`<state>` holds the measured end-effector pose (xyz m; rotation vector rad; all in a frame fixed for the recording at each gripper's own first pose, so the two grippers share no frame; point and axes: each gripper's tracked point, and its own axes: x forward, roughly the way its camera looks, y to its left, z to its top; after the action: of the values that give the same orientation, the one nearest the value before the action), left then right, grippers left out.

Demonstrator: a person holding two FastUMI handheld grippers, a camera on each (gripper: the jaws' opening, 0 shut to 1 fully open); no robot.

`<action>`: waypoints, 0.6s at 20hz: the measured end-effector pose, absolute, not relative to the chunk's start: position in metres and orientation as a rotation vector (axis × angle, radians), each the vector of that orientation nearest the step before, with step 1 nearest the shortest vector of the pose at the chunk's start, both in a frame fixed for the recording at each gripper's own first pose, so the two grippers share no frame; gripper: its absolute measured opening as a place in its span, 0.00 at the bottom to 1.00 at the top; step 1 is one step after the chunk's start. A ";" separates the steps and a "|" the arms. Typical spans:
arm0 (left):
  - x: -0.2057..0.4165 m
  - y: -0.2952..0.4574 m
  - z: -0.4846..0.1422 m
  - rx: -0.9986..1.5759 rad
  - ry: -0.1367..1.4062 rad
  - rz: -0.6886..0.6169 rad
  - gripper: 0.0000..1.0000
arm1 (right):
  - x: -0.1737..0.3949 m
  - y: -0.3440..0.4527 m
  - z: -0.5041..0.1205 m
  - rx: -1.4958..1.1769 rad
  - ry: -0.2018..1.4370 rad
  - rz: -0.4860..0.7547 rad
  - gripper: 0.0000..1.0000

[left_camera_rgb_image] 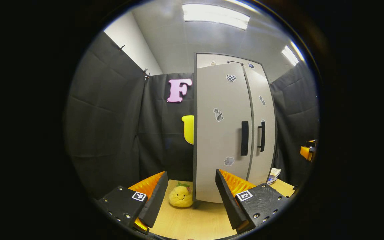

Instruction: Grab one shoe with the right hand and put it into the shoe cabinet, grab the other shoe with the left hand and put it into the shoe cabinet; then close the right door with the right hand and the left door with the left hand.

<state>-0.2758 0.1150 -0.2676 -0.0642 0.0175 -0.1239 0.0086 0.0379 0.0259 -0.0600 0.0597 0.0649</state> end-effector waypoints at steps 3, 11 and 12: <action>-0.294 0.116 -0.268 -0.053 0.030 -0.092 0.79 | -0.003 0.028 0.030 -0.060 0.051 0.084 0.96; -0.334 0.104 -0.278 0.005 0.056 -0.060 0.79 | -0.033 0.016 0.033 -0.032 0.043 0.135 0.98; -0.337 0.104 -0.279 0.003 0.059 -0.055 0.79 | -0.035 0.016 0.033 -0.028 0.042 0.140 0.98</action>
<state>-0.3367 0.1042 -0.2792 0.0027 0.0592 -0.0550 -0.0346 0.0160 0.0331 -0.0285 0.0422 0.1401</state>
